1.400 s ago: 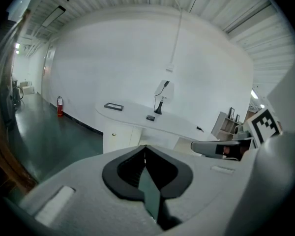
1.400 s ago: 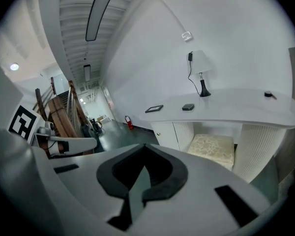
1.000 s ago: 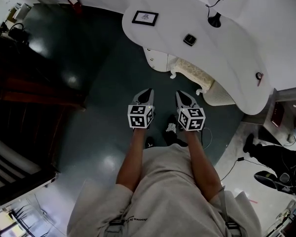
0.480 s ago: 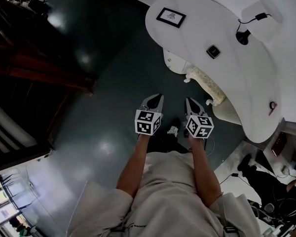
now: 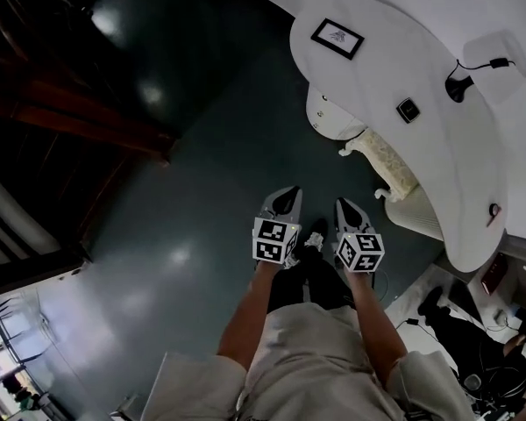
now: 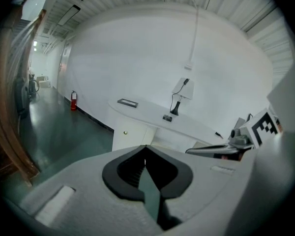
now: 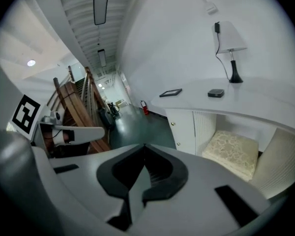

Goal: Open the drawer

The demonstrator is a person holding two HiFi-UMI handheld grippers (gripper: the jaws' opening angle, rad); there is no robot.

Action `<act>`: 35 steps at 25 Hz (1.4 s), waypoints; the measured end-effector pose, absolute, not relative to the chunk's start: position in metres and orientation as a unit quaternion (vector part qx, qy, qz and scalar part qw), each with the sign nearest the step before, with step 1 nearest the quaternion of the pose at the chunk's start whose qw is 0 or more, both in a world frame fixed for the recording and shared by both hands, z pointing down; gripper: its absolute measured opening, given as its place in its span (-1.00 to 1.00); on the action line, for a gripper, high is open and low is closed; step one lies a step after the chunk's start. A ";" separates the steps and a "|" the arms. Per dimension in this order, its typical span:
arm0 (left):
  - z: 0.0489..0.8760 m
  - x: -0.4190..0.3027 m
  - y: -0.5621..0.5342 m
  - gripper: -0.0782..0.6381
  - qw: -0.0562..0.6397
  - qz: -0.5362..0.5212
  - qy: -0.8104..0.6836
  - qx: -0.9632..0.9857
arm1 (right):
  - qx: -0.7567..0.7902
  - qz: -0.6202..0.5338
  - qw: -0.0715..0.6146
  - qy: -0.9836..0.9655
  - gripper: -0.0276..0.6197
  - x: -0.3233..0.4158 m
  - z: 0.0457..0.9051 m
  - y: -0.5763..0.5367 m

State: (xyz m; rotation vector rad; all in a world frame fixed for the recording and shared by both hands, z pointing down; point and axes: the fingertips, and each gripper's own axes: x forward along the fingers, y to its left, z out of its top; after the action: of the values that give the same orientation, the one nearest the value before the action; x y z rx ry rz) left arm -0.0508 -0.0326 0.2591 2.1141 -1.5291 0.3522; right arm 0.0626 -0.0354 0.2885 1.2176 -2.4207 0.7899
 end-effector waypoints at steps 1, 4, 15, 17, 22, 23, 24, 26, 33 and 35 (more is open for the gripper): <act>0.264 -0.053 -0.031 -0.75 0.252 0.129 -0.561 0.778 | 0.411 0.271 0.169 -0.854 -0.87 0.056 0.292 -0.031; 0.276 -0.061 -0.032 -0.75 0.251 0.140 -0.555 0.781 | 0.387 0.247 0.193 -0.867 -0.87 0.039 0.296 -0.030; 0.272 -0.083 -0.065 -0.75 0.236 0.153 -0.570 0.772 | 0.378 0.212 0.215 -0.875 -0.87 0.020 0.286 -0.090; 0.269 -0.085 -0.078 -0.75 0.238 0.147 -0.578 0.766 | 0.380 0.205 0.223 -0.874 -0.87 0.019 0.283 -0.101; 0.292 -0.068 -0.114 -0.75 0.251 0.148 -0.576 0.763 | 0.397 0.209 0.229 -0.864 -0.87 0.036 0.302 -0.136; 0.299 -0.065 -0.117 -0.75 0.256 0.151 -0.573 0.764 | 0.401 0.218 0.229 -0.860 -0.87 0.041 0.309 -0.141; 0.307 -0.062 -0.121 -0.75 0.258 0.155 -0.569 0.765 | 0.405 0.229 0.227 -0.856 -0.87 0.044 0.316 -0.146; 0.319 -0.059 -0.133 -0.75 0.255 0.161 -0.563 0.769 | 0.411 0.240 0.222 -0.851 -0.87 0.048 0.328 -0.158; 0.375 -0.056 -0.180 -0.75 0.228 0.150 -0.548 0.791 | 0.420 0.212 0.199 -0.860 -0.87 0.042 0.379 -0.201; 0.403 -0.055 -0.192 -0.75 0.235 0.134 -0.545 0.793 | 0.419 0.231 0.189 -0.857 -0.87 0.041 0.409 -0.210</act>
State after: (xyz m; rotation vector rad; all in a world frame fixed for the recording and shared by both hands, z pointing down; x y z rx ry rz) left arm -0.0550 -0.1916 0.4034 2.1771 -1.4961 0.3682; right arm 0.0405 -0.2098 0.4090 1.1784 -2.4112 0.6503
